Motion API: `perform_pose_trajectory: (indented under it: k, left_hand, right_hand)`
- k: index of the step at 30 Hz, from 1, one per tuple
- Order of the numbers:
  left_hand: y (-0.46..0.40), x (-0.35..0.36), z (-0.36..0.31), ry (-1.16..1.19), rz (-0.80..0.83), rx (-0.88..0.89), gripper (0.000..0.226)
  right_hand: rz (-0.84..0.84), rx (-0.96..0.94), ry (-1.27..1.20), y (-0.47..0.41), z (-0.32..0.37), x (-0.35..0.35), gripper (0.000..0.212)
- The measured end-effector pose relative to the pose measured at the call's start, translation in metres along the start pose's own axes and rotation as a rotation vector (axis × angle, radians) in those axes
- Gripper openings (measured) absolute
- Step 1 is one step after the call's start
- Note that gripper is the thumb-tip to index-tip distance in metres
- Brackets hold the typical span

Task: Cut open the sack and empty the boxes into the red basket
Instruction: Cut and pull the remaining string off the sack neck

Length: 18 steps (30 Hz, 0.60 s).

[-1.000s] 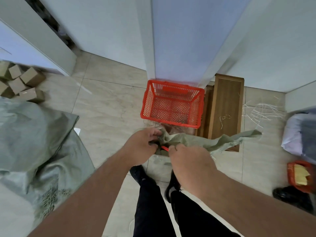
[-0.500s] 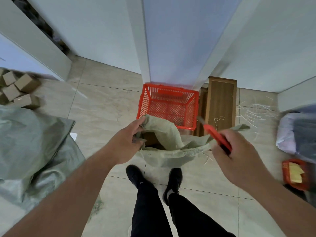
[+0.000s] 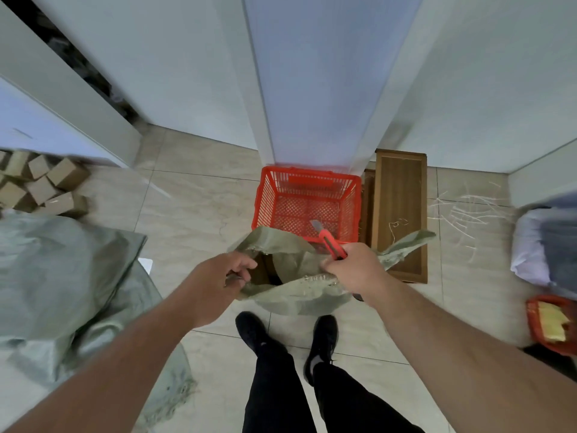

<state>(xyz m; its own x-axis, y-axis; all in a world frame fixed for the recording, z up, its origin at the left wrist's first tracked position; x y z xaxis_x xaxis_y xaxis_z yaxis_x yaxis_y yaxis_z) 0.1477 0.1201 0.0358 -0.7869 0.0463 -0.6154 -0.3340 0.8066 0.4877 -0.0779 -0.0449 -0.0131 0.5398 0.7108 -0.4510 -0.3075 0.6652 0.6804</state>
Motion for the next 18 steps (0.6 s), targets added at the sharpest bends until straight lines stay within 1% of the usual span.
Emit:
perform_pose_trajectory:
  k: [2, 4, 6, 7, 8, 9, 10, 12, 14, 15, 16, 18]
  left_hand:
    - [0.007, -0.006, 0.004, -0.083, -0.020, 0.012, 0.038]
    - [0.011, -0.017, 0.011, -0.242, -0.044, -0.018, 0.037]
    - [0.017, -0.029, 0.012, -0.556, -0.055, -0.069, 0.032]
    - [0.019, -0.031, 0.007, -0.767, -0.053, -0.070, 0.036]
    - [0.019, -0.029, -0.001, -0.927, -0.063, -0.030, 0.040]
    - [0.020, -0.023, -0.014, -0.979, -0.082, 0.026, 0.042]
    - [0.021, -0.015, -0.029, -0.927, -0.105, 0.091, 0.042]
    - [0.022, 0.006, -0.061, -0.635, -0.117, 0.157, 0.037]
    - [0.015, 0.033, -0.079, -0.370, -0.033, 0.073, 0.039]
    - [0.007, 0.049, -0.080, -0.281, 0.026, 0.002, 0.034]
    - [-0.002, 0.063, -0.076, -0.187, 0.069, -0.068, 0.028]
    - [-0.019, 0.081, -0.064, 0.024, 0.112, -0.194, 0.030]
  right_hand:
    - [-0.040, 0.102, -0.159, 0.000, -0.002, -0.005, 0.016]
    - [-0.023, 0.146, -0.243, 0.005, 0.000, -0.010, 0.015]
    - [0.025, 0.140, -0.249, 0.014, 0.008, -0.014, 0.016]
    - [0.043, 0.129, -0.246, 0.019, 0.012, -0.014, 0.017]
    - [0.054, 0.119, -0.243, 0.023, 0.017, -0.014, 0.018]
    - [0.061, 0.115, -0.233, 0.027, 0.021, -0.012, 0.017]
    - [0.065, 0.114, -0.223, 0.029, 0.024, -0.010, 0.016]
    - [0.072, 0.111, -0.215, 0.032, 0.028, -0.002, 0.017]
    - [0.069, 0.112, -0.189, 0.033, 0.030, 0.005, 0.017]
    - [0.063, 0.114, -0.168, 0.033, 0.031, 0.009, 0.017]
    - [0.056, 0.114, -0.144, 0.033, 0.032, 0.012, 0.017]
    - [0.030, 0.100, -0.094, 0.030, 0.033, 0.018, 0.018]
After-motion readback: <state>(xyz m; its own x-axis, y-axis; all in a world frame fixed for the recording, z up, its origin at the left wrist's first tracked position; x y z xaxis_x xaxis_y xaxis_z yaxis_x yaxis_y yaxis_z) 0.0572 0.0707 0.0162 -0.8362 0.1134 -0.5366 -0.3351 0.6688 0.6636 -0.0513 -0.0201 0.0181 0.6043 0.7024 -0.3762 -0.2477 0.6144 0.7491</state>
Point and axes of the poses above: each hand's wrist, its own y-axis away from the middle knuckle, its own x-axis out of the palm, z = x × y, the point moved 5 cm from there along -y, towards the middle knuckle, and after that the axes turned 3 degrees about -z, right-handed, at the moved point
